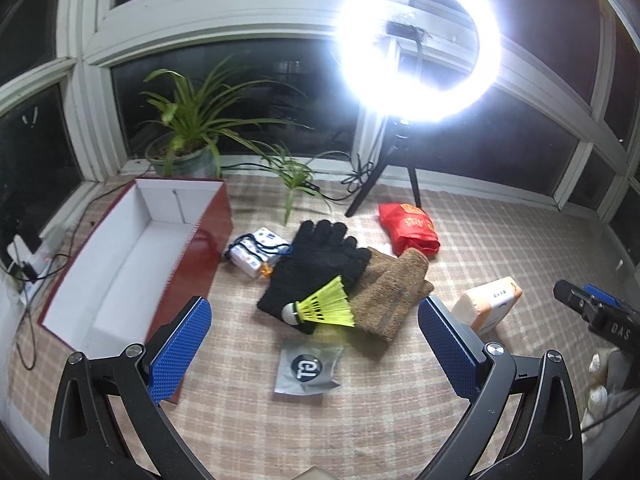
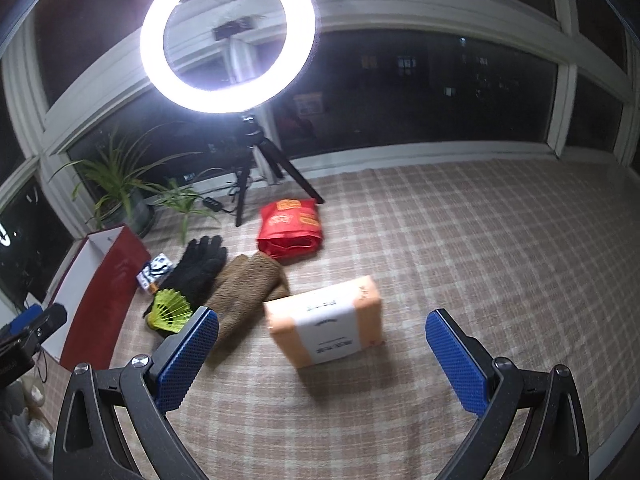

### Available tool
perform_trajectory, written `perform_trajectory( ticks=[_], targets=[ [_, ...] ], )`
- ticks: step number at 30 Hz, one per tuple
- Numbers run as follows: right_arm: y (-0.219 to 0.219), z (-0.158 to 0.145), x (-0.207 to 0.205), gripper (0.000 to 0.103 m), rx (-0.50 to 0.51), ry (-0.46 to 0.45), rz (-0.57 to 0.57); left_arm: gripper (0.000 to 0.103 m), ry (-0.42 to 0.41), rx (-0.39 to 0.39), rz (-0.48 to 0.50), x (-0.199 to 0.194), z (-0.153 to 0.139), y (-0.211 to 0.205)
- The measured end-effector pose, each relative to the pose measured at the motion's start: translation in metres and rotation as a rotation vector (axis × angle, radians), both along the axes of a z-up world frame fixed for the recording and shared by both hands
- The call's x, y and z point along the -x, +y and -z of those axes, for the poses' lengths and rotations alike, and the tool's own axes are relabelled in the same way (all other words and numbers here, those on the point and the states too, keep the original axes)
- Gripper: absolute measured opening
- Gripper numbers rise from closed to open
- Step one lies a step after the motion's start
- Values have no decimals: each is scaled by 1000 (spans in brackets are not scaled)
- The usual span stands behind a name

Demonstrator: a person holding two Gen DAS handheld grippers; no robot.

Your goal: Organize soft objects

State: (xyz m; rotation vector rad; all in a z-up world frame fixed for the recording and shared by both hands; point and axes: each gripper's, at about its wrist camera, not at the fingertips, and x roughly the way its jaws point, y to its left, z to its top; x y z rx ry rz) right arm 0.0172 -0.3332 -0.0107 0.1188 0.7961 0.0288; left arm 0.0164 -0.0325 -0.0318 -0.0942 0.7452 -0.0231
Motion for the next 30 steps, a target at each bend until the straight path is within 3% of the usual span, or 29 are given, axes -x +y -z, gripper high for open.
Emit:
perform_trajectory(
  ticks=[5,9,14,18,21,22,24,30],
  targets=[
    [-15,12,-24,102,8,40,8,102,12,-11,43,-10,6,-18],
    [-22,29,-51,91,-6,104,0,102,24,-20,71,-17,10,-29],
    [-29,51,-82,90,-38,171,14,102,28,-30,87,-25,13,-40],
    [-37,65,-105,80,-83,231,35,102,35,-34,97,-30,17,-45],
    [-40,78,-120,63,-100,287,40,102,49,-31,107,-34,21,-49],
    [-40,82,-123,56,-103,304,39,102,52,-31,109,-35,22,-50],
    [-40,90,-125,52,-107,336,26,102,58,-30,114,-37,23,-51],
    [-39,93,-109,52,-100,351,7,102,72,-22,123,-41,27,-53]
  ],
)
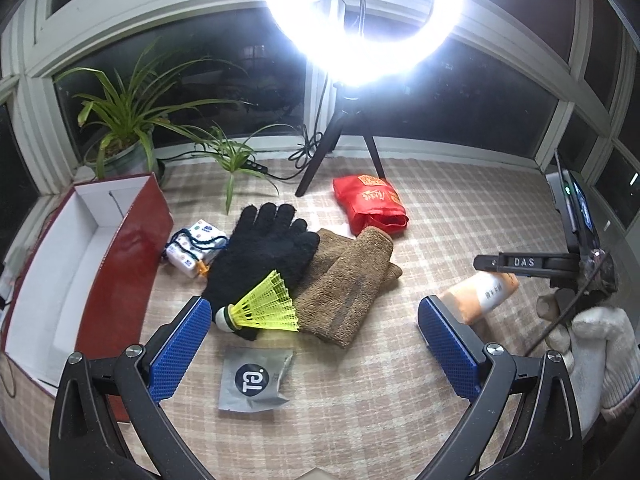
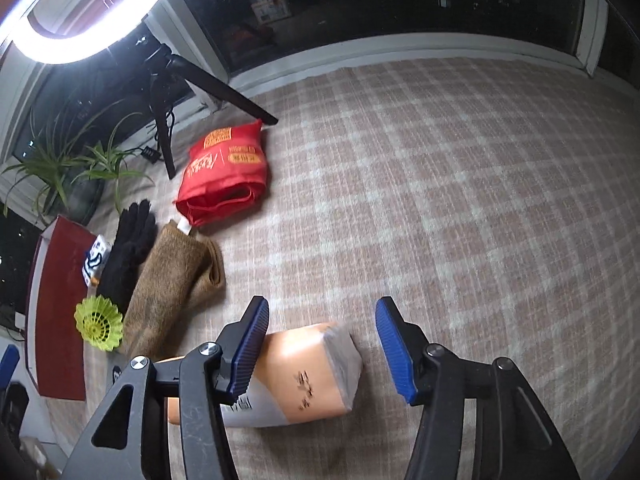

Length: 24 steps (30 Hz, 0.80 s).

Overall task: Organize soft objects
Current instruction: 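Move the left tool to the orange-edged tissue pack and close on it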

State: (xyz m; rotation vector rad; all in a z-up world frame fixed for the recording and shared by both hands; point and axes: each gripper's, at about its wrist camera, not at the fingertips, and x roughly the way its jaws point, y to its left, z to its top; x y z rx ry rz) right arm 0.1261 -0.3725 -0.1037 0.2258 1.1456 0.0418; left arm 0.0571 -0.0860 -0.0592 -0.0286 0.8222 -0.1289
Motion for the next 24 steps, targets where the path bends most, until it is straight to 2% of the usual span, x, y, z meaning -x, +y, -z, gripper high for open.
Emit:
perform_trajectory(
  ticks=[8,11,14,19,24],
  targets=[
    [-15,9,32,52,-26,28,6,102,54,49,59,-1,14,-13],
    [-22,11,41,54,-50,31,-8,102,104,79,116,-1,26,-26],
    [-28,13,50,63,-73,42,-48,102,157,110,172,0,41,-43],
    [-32,18,63,67,-117,75,-113,102,261,185,256,0,68,-70],
    [-30,27,69,67,-157,113,-166,98,358,256,294,0,95,-89]
  ],
)
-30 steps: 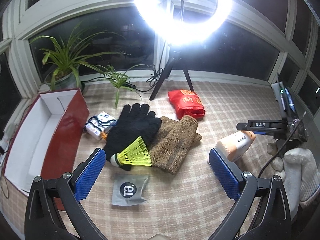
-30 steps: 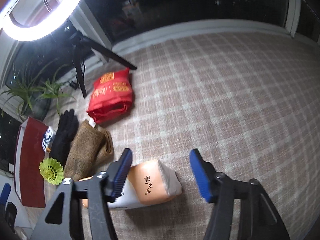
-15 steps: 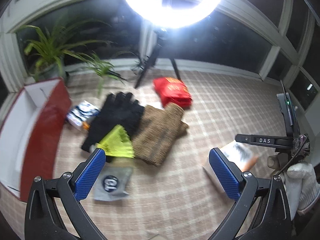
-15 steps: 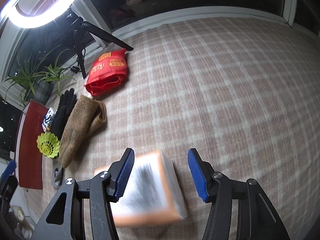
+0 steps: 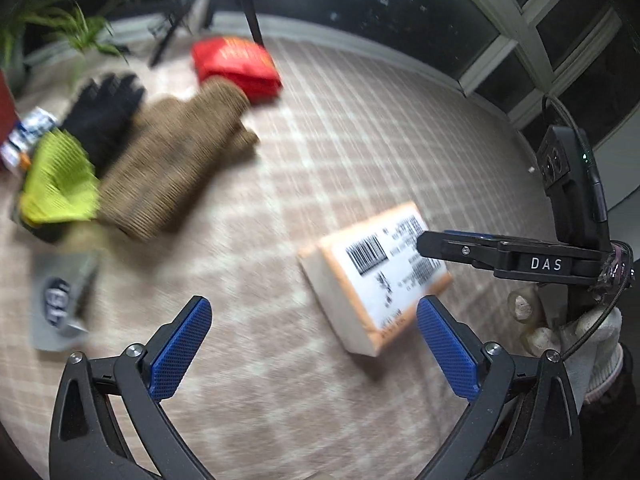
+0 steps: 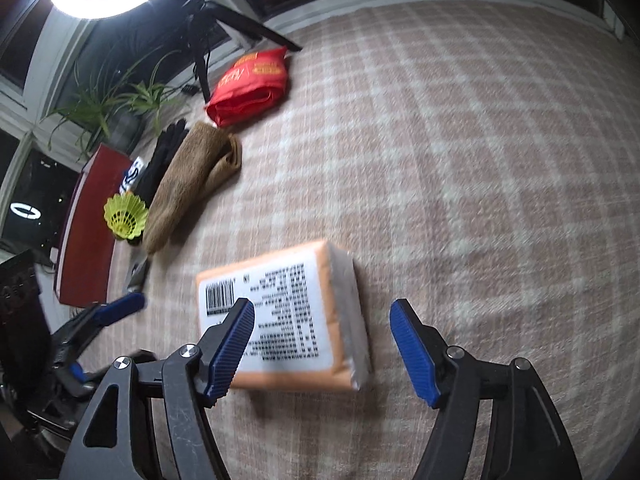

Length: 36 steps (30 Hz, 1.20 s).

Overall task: Organize soft objects
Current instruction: 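Move the left tool to the orange-edged tissue pack and close on it, then lift the tissue pack with the left tool and release it into the box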

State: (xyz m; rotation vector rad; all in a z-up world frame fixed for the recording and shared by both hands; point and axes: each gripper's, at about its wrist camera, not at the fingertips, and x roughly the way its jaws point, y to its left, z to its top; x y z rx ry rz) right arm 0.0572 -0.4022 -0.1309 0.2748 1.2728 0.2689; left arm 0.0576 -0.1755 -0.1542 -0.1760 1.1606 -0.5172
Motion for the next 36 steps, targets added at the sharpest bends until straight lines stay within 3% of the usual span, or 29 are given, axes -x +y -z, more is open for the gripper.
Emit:
perform_trajectory(
  ticks=[8,14,19,21,29,36],
  targets=[
    [3,14,-1,67,-56,48,-33,92,56,33,40,-1,18,-16],
    [7,18,-3,67,-78,65,-46,82,90,61,77,-3,25,-29],
    [12,19,-3,62,-81,72,-59,60,158,103,79,-9,34,-33],
    [15,19,-1,60,-79,72,-65,58,168,111,79,-11,37,-34],
    [27,9,8,56,-72,65,-61,56,111,80,76,2,23,-25],
    [72,-26,11,56,-83,4,-112,56,-1,60,24,14,-13,17]
  ],
)
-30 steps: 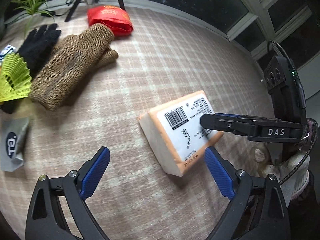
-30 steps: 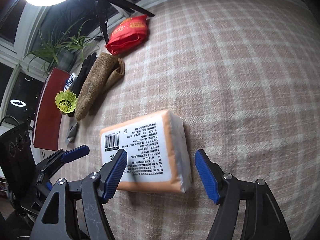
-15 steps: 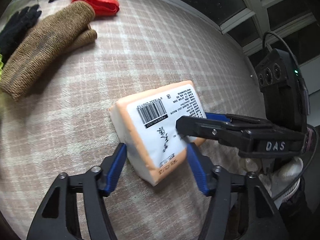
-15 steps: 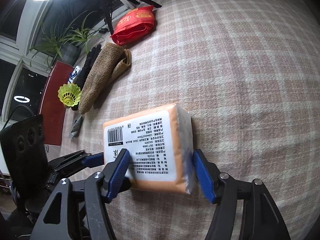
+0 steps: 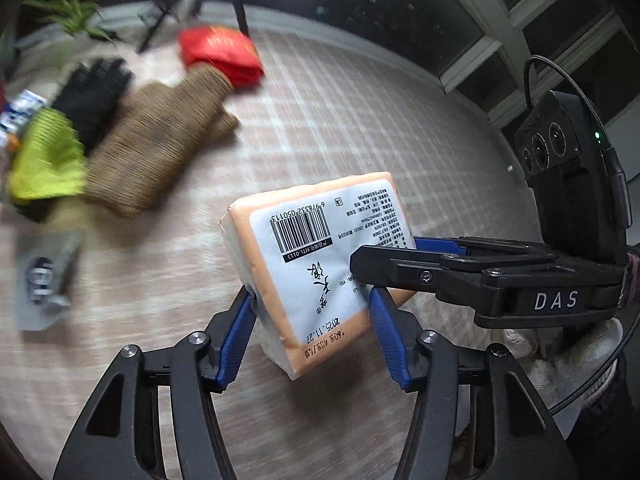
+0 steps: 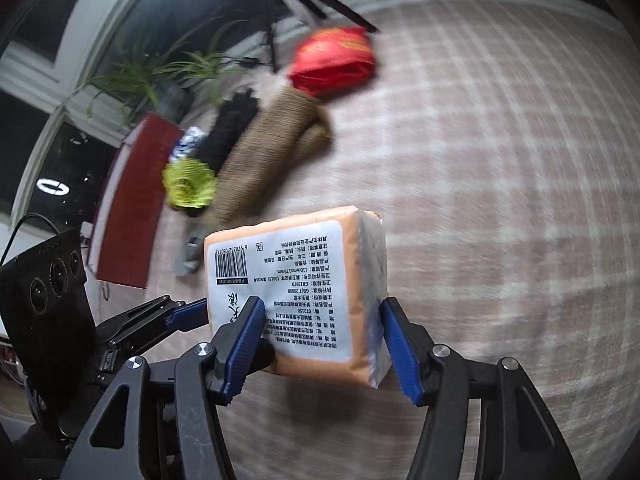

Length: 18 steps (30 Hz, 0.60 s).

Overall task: Organize soft objects
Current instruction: 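Lift the tissue pack with the left tool and release it into the box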

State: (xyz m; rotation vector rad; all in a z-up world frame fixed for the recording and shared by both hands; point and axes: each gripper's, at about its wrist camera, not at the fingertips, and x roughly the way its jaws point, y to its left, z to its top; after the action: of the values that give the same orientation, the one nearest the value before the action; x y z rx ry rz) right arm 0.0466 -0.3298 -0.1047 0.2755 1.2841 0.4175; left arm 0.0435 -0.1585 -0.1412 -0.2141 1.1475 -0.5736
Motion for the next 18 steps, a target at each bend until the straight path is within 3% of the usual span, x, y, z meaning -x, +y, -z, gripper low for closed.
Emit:
perform_trajectory(
  ticks=[8,18],
  targets=[
    [88,-45,-9,56,-26,-89,-118,56,-120,-32,-120,9,-46,78],
    [221,-67,-24,56,-71,-167,-286,56,-213,-100,-318,25,-74,194]
  ],
)
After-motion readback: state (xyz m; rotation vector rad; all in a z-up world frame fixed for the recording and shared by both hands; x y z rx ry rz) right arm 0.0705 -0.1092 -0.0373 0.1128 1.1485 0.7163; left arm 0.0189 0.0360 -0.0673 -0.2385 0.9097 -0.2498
